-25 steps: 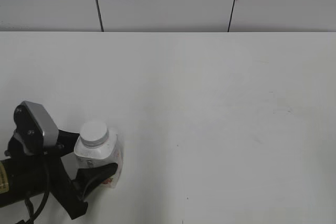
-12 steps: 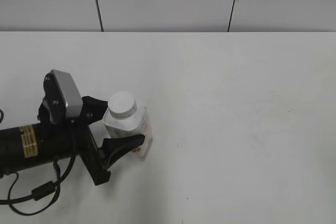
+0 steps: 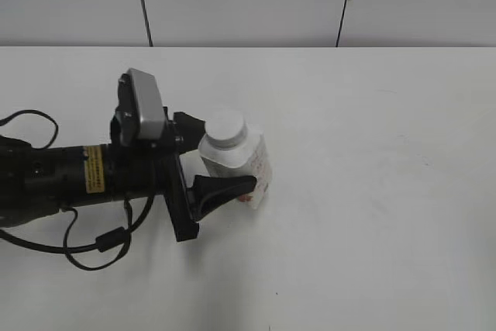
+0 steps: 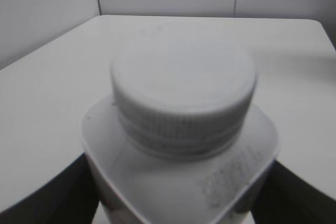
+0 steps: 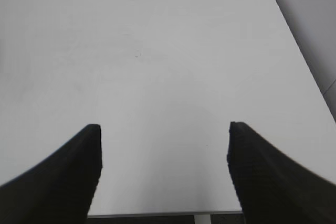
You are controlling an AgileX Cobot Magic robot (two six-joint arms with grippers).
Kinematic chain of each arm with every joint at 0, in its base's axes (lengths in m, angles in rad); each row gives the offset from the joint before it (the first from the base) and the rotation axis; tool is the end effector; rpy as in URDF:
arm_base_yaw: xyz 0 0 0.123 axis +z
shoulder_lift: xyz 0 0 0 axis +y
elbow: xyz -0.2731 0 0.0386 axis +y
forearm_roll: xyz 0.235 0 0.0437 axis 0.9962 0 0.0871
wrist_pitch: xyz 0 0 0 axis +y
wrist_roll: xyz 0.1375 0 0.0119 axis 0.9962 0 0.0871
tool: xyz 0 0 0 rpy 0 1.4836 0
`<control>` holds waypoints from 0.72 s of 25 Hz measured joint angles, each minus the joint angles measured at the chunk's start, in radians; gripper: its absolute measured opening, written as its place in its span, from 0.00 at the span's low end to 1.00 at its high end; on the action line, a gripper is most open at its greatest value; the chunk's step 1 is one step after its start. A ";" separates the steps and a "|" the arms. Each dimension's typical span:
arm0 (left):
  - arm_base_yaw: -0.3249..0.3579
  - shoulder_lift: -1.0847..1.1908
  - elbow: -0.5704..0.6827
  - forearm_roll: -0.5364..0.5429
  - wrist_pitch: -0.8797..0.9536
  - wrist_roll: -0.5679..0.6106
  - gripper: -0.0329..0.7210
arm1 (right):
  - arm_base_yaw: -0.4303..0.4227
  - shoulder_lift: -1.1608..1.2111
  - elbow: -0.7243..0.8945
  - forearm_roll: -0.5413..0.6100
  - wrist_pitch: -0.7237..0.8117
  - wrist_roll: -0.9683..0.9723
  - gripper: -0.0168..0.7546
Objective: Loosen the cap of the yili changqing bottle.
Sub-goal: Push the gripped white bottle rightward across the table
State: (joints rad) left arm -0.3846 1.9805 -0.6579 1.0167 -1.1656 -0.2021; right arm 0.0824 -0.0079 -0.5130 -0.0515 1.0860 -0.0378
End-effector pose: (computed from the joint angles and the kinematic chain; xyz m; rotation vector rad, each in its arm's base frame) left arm 0.2610 -0.2220 0.1115 1.2064 1.4320 -0.8659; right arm 0.0315 -0.0037 0.2508 -0.1192 2.0443 -0.0338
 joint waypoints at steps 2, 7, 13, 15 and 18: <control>-0.023 0.032 -0.029 0.026 0.000 -0.004 0.70 | 0.000 0.000 0.000 0.000 0.000 0.000 0.78; -0.054 0.105 -0.106 0.101 0.000 -0.031 0.70 | 0.000 0.000 0.000 0.000 0.000 0.000 0.78; -0.055 0.119 -0.129 0.060 0.077 -0.095 0.70 | 0.000 0.000 0.000 0.000 0.000 0.000 0.78; -0.055 0.119 -0.130 0.023 0.138 -0.111 0.70 | 0.000 0.000 0.000 0.000 0.000 0.000 0.78; -0.055 0.119 -0.130 0.002 0.188 -0.121 0.70 | 0.000 0.000 0.000 0.000 0.000 0.000 0.78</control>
State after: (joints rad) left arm -0.4401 2.0991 -0.7874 1.0182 -0.9776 -0.3229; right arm 0.0824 -0.0079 -0.5130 -0.0515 1.0860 -0.0378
